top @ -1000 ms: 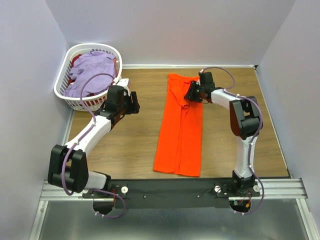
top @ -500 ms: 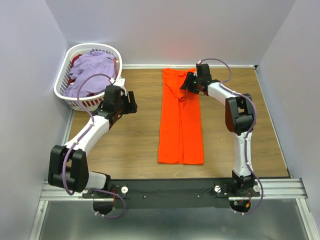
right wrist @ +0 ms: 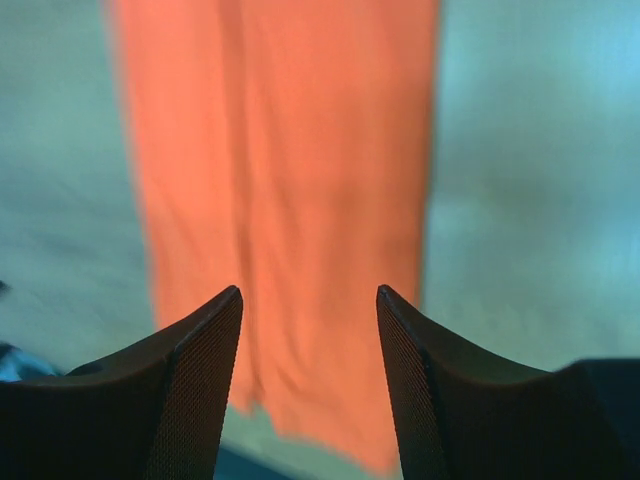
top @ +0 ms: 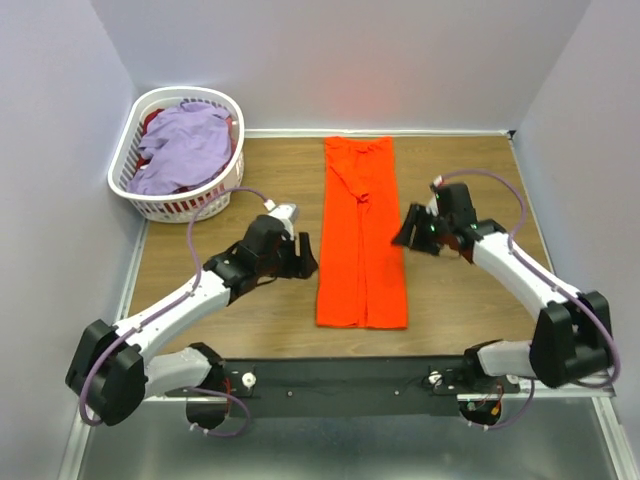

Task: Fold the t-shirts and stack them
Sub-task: Fold the tshirt

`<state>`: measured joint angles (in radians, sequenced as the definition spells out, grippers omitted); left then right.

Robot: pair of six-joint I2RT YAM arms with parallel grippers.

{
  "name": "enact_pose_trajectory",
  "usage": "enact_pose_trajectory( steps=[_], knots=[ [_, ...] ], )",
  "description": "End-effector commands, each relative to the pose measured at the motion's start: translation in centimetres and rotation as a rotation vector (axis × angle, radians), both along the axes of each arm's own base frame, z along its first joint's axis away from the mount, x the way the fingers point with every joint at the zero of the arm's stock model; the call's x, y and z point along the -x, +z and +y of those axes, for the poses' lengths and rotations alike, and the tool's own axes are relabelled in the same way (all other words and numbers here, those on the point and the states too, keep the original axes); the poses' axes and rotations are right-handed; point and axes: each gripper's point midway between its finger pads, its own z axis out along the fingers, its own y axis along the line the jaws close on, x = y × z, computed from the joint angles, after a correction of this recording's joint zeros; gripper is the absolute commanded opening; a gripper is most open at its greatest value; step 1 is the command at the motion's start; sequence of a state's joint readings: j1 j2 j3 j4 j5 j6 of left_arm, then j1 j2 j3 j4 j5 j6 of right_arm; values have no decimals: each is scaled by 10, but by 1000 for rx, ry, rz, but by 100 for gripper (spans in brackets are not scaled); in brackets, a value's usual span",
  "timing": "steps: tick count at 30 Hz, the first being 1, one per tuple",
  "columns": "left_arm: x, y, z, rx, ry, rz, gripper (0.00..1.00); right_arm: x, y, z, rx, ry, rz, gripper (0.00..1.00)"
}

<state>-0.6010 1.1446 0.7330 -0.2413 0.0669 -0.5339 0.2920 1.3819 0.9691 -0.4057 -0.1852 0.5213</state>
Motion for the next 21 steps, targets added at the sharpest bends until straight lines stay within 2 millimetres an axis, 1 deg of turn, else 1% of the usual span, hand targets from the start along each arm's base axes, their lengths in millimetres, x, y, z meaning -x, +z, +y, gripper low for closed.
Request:
enact_pose_trajectory(
  steps=[1, 2, 3, 4, 6, 8, 10, 13, 15, 17, 20, 21],
  knots=[
    [50, -31, -7, -1, -9, 166, 74, 112, -57, -5, -38, 30, 321, 63],
    [65, -41, -12, -5, -30, 206, 74, 128, -64, -7, -41, 25, 351, 62],
    [72, -47, -13, -10, -39, 229, 74, 139, -70, -10, -43, 17, 375, 61],
    [83, -54, -16, -6, -49, 265, 74, 159, -80, -15, -46, -1, 409, 60],
    [99, -64, -21, -22, -77, 308, 74, 173, -87, -17, -56, -16, 433, 57],
    [109, -70, -25, -30, -85, 336, 74, 185, -93, -19, -77, -35, 453, 55],
    [111, -72, -27, -36, -83, 345, 74, 190, -96, -19, -81, -40, 463, 54],
    [112, -77, -31, -52, -97, 359, 74, 189, -95, -18, -86, -37, 465, 52],
    [114, -81, -33, -66, -113, 369, 74, 190, -100, -17, -88, -34, 481, 50],
    [115, -86, -35, -81, -118, 380, 74, 188, -100, -13, -103, -28, 476, 49],
    [116, -89, -38, -85, -123, 388, 74, 189, -106, -10, -117, -32, 495, 47],
    [115, -90, -39, -84, -122, 388, 74, 194, -111, -10, -116, -36, 516, 46]
  ],
)
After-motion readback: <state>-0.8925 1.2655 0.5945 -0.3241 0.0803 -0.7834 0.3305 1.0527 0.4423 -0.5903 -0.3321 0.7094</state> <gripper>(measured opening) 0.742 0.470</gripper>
